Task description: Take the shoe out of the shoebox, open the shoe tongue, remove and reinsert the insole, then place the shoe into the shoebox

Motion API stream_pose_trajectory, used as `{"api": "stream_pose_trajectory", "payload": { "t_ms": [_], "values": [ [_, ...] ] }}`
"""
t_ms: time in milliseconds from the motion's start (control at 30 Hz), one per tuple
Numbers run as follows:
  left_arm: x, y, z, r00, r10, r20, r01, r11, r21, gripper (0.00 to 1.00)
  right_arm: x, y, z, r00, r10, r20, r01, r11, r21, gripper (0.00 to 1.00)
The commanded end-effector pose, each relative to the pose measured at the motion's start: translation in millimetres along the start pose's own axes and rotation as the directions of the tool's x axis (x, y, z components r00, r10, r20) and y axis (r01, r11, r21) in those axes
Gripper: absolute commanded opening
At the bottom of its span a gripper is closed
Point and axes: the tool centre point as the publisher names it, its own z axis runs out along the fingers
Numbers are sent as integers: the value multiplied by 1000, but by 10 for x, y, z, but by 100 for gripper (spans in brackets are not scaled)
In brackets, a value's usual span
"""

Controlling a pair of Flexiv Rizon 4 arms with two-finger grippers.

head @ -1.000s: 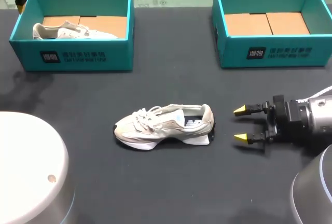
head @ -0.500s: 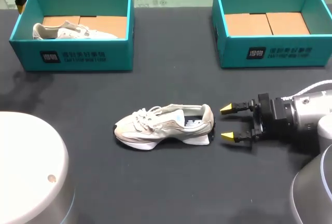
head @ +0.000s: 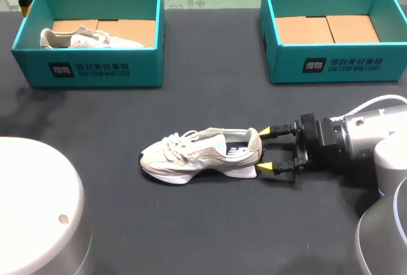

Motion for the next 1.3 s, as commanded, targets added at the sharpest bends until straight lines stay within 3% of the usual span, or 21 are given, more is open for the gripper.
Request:
{"api": "stream_pose_trajectory", "payload": {
  "t_ms": [33, 1300],
  "values": [
    [2, -12, -2, 1000, 1, -3, -1, 1000, -2, 100, 24, 35, 83, 1000, -7, 5, 7, 1000, 6, 100],
    [2, -12, -2, 1000, 1, -3, -1, 1000, -2, 100, 5, 84, 488, 997, -58, -53, 57, 998, -18, 100]
  ]
}}
